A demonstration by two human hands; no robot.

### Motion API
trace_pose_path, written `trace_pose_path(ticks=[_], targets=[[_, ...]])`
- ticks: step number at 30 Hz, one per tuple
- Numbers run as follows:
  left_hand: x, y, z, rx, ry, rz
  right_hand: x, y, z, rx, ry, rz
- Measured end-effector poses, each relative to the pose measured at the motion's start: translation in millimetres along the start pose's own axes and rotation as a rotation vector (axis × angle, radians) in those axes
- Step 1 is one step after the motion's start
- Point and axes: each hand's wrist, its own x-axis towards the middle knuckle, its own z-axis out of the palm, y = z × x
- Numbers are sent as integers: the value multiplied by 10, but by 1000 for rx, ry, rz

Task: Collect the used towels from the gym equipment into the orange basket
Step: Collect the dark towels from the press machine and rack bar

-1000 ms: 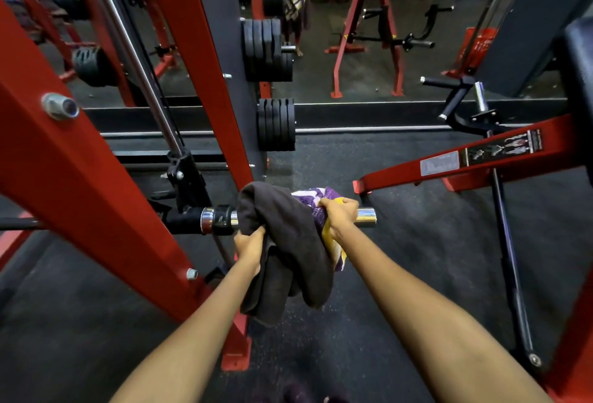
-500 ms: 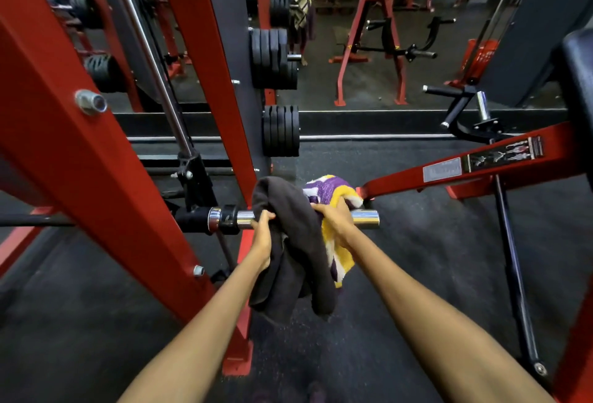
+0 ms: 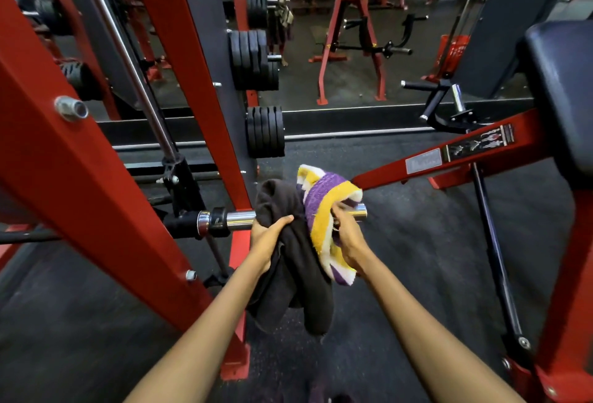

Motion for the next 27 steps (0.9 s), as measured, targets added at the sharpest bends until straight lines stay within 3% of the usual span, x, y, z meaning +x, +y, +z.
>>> trace_pose_path(ticks=[5, 9, 12, 15, 18, 21, 25, 27], targets=[[-60, 32, 53, 57, -30, 15, -65, 133, -45, 14, 69, 3], [-195, 52, 234, 202, -98, 103, -177, 67, -74, -261, 98, -110], [-304, 5, 406, 204, -223, 107, -309, 86, -255, -450, 195, -68], [-452, -143, 679, 251, -360, 79, -569, 157, -547, -156, 293, -53], [-741, -306, 998, 311, -525, -4, -881, 231, -856, -42, 442, -57], [-1134, -485, 1273, 272, -722, -101, -1206, 274, -1187, -20, 606, -61], [-1859, -807, 1618, 524, -942, -71, -1775, 406, -1756, -124, 840, -39], [-2179, -1019, 1800, 575, -972, -85, -2087, 482, -2039, -159, 925, 8]])
